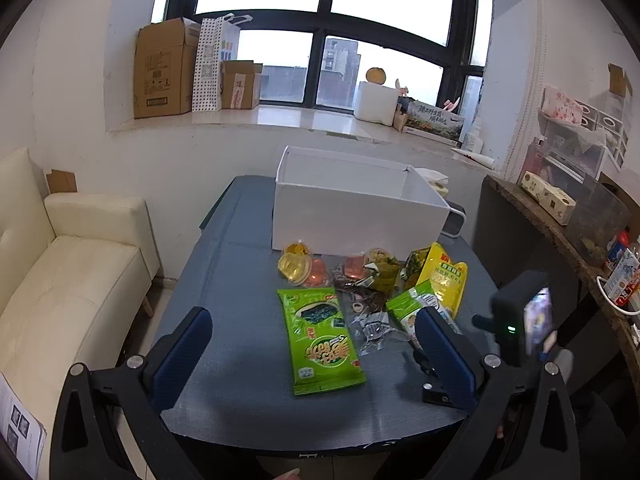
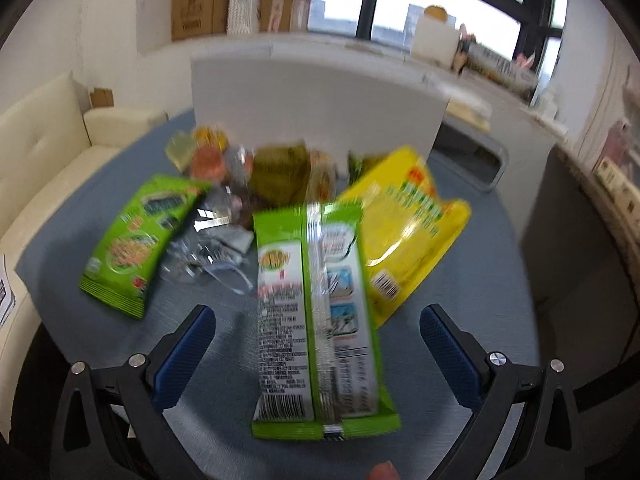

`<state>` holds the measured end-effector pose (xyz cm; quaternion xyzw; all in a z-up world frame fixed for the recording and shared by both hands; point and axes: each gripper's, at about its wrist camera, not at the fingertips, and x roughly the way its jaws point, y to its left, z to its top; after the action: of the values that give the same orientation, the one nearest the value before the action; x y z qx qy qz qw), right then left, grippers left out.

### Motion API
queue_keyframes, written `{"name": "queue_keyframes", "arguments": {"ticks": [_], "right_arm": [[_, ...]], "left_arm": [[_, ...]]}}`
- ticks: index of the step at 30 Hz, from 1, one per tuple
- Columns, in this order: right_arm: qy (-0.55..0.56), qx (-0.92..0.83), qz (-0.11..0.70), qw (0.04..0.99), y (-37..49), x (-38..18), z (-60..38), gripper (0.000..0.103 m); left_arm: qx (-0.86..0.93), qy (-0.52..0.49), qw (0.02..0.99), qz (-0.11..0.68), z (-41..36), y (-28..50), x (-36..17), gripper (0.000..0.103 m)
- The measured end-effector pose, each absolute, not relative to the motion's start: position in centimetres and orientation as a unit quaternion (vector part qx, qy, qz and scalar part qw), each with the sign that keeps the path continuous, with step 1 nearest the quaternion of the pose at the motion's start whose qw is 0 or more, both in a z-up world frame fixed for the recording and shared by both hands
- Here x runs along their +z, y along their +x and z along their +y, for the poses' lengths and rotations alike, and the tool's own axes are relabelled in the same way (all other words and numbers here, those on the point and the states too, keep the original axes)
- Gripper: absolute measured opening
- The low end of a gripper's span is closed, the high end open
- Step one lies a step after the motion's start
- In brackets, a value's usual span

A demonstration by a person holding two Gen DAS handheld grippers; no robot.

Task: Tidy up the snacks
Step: 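Grasp the long green-and-white snack bag with the right tool, then grasp the green seaweed snack bag with the left tool while the right tool holds its bag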

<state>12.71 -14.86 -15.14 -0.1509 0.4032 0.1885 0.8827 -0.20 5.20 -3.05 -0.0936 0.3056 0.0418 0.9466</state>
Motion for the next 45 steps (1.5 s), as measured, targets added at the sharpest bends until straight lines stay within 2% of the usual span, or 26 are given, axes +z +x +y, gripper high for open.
{"name": "queue_keyframes", "arguments": {"ticks": [2,5,7,16,23,32,33,35,36,37,45], "right_arm": [[-0.134,0.186,0.428,0.874,13.7,-16.4,-15.1,0.101],[-0.107,0.192,0.442,0.87,14.2,-17.2,-15.8,0.074],[-0.105,0.196,0.442,0.869,14.1,-17.1,-16.1,0.07],[-0.066,0.215,0.398,0.889,11.0,-12.8,-19.2,0.07],[-0.022,0.216,0.352,0.91,7.9,-8.5,-22.0,0.07],[-0.021,0.223,0.333,0.916,6.7,-6.9,-21.9,0.07],[-0.021,0.225,0.333,0.915,6.7,-7.0,-21.7,0.07],[-0.023,0.228,0.336,0.914,6.9,-7.2,-21.5,0.07],[-0.023,0.228,0.337,0.913,7.0,-7.3,-21.5,0.07],[-0.023,0.229,0.337,0.913,7.0,-7.4,-21.4,0.07],[-0.022,0.235,0.336,0.912,7.1,-7.5,-21.3,0.07]], "left_arm": [[0.042,-0.094,0.946,0.308,5.3,-0.2,-3.4,0.103],[0.043,-0.095,0.943,0.315,5.5,0.0,-3.9,0.103],[0.042,-0.096,0.942,0.32,5.6,0.2,-4.2,0.103],[0.024,-0.081,0.935,0.345,4.7,1.8,-6.4,0.103],[0.039,-0.041,0.921,0.386,2.7,6.3,-11.7,0.103],[0.057,-0.028,0.893,0.446,2.1,10.2,-16.5,0.103],[0.047,-0.034,0.892,0.449,2.2,10.3,-16.9,0.101],[0.035,-0.034,0.894,0.446,2.2,10.1,-17.2,0.093],[0.035,-0.028,0.895,0.444,2.2,10.0,-17.2,0.082],[0.039,-0.025,0.895,0.443,2.4,9.9,-17.1,0.078],[0.023,-0.057,0.913,0.404,4.7,7.2,-14.6,0.074]]}}
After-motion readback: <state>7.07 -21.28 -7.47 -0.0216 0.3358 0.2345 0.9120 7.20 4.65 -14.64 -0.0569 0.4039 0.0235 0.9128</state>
